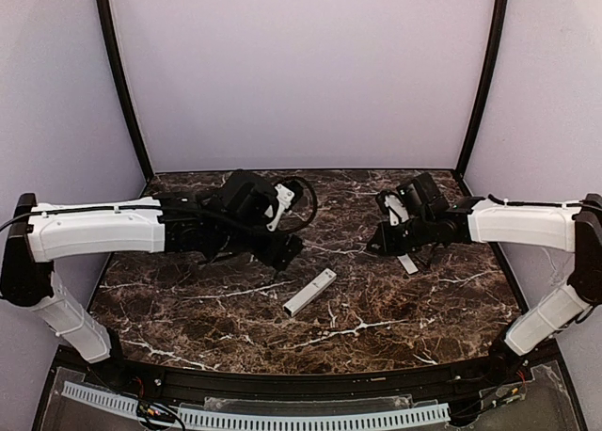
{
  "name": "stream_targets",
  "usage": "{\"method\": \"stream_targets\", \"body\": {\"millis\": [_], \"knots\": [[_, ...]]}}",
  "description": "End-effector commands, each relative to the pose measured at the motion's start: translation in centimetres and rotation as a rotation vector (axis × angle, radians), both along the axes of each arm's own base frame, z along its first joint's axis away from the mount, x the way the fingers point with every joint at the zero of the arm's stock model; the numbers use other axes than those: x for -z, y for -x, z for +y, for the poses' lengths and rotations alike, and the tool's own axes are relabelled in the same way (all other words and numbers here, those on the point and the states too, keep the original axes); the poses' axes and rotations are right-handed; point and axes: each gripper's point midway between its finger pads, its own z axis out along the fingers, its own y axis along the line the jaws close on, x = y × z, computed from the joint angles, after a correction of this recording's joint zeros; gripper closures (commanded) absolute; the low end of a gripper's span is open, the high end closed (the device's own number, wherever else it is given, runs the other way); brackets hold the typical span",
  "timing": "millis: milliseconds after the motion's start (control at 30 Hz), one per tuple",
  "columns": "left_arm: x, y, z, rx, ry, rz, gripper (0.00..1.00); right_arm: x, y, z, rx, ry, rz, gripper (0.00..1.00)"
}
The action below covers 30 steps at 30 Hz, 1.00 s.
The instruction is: Unload the batteries from the remote control
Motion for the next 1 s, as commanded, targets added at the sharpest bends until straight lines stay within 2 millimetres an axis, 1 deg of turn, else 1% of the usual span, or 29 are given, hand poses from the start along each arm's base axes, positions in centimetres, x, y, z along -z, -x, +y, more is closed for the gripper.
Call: {"method": "stream_targets", "body": {"millis": [0, 33, 133, 267, 367, 467, 500, 533, 567, 600, 667, 767, 900, 967], "knots": [[-4.3, -0.9, 6.3, -0.052, -0.198, -0.131, 0.09, -0.1, -1.8, 0.0, 0.008, 0.006, -0.098, 1.00], [-5.2, -0.8, 7.4, -0.060, -0.210, -0.144, 0.08, 0.2, -2.0, 0.0, 0.013, 0.013, -0.100, 1.00], [-7.9, -0.9, 9.6, -0.066, -0.266, -0.217, 0.05, 1.1, -2.7, 0.0, 0.023, 0.036, -0.097, 1.00], [-9.5, -1.3, 12.3, -0.080, -0.409, -0.292, 0.04, 1.9, -3.7, 0.3, 0.037, 0.058, -0.100, 1.00], [-10.2, -2.2, 14.4, -0.123, -0.521, -0.354, 0.03, 2.4, -4.5, 0.3, 0.052, 0.074, -0.108, 1.00], [-9.8, -3.0, 15.7, -0.142, -0.568, -0.385, 0.03, 3.2, -5.2, 0.1, 0.079, 0.101, -0.117, 1.00], [-9.1, -3.3, 16.3, -0.149, -0.581, -0.373, 0.03, 3.7, -5.3, -0.1, 0.085, 0.114, -0.117, 1.00], [-9.1, -3.5, 16.4, -0.158, -0.564, -0.377, 0.03, 4.2, -5.4, -0.2, 0.087, 0.125, -0.111, 1.00], [-8.4, -3.7, 16.9, -0.164, -0.569, -0.365, 0.03, 4.6, -5.4, -0.3, 0.090, 0.134, -0.104, 1.00], [-8.4, -3.9, 17.0, -0.175, -0.554, -0.371, 0.03, 5.0, -5.4, -0.3, 0.091, 0.142, -0.097, 0.98], [-8.0, -4.1, 17.6, -0.196, -0.542, -0.363, 0.03, 5.8, -5.2, -0.6, 0.096, 0.155, -0.082, 0.94], [-7.2, -4.3, 17.6, -0.203, -0.486, -0.334, 0.04, 6.7, -5.0, -0.9, 0.106, 0.168, -0.063, 0.87], [-6.6, -4.8, 17.4, -0.211, -0.445, -0.327, 0.04, 7.4, -4.8, -1.1, 0.104, 0.188, -0.044, 0.85], [-6.0, -4.9, 17.2, -0.210, -0.440, -0.321, 0.04, 7.6, -4.7, -1.2, 0.102, 0.198, -0.037, 0.79]]}}
